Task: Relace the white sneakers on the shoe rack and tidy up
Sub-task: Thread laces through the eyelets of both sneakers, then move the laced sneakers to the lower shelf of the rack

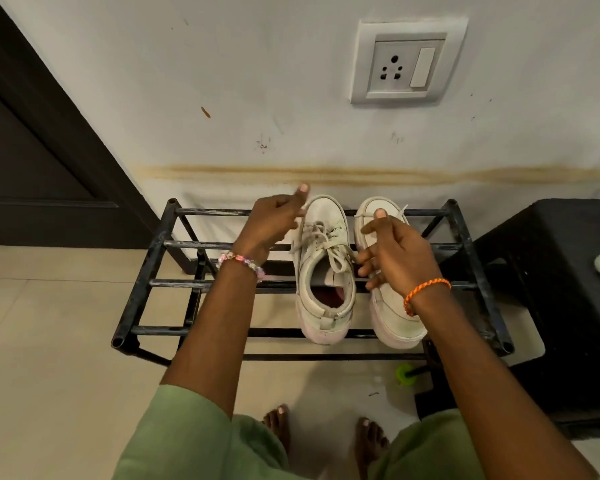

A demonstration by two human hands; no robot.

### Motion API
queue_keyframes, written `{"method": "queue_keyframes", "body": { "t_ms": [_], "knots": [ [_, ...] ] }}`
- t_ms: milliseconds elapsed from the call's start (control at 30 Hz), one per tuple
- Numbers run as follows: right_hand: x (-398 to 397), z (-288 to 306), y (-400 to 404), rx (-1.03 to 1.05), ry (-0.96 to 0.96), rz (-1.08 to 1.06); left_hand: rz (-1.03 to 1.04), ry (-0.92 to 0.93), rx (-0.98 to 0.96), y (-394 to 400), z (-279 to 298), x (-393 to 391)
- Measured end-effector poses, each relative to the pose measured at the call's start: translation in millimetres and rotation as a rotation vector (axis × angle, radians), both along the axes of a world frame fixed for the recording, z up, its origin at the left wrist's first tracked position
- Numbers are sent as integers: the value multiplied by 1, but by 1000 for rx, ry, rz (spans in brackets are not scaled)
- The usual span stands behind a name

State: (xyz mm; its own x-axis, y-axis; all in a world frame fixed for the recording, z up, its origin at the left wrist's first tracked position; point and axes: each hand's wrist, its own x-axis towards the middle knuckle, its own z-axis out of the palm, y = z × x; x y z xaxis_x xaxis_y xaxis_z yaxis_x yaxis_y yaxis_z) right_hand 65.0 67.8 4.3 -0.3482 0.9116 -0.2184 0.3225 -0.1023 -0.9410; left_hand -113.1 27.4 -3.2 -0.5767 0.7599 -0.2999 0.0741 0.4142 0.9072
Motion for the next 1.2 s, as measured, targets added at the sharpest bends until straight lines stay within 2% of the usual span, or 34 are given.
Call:
{"method": "queue_keyframes", "body": {
  "t_ms": [100,200,300,367,467,633,733,833,867,933,1033,1100,1200],
  "knots": [
    [-7,1,5,80,-252,159,1,155,-213,-13,0,-9],
    [-22,-7,11,158,-520,259,-53,33,-439,-25,-8,-1],
    [-33,-11,11,205,-647,205,-54,-16,-403,-22,-19,6],
    [-33,-14,12,195,-606,141,-52,81,-339,-17,-24,8],
    [-32,-16,11,139,-435,-10,-6,311,-250,-15,-26,8],
    [-38,-11,16,270,-167,-259,72,251,134,-12,-24,8],
    [-44,-5,21,361,-46,-145,-43,194,282,-8,-17,11],
    [-45,-12,21,414,-237,137,-176,96,266,-3,-20,14],
    [-42,-12,21,434,-293,167,-173,56,264,-2,-22,14],
    [-34,-5,21,477,-286,106,-145,44,268,-3,-22,12],
    [-15,13,24,542,-241,-43,-119,357,262,-13,-17,10],
    [4,22,23,535,-277,-74,-107,529,262,-22,-14,15],
    [35,25,11,572,-392,-105,-167,572,224,-38,-6,30]
  ]
}}
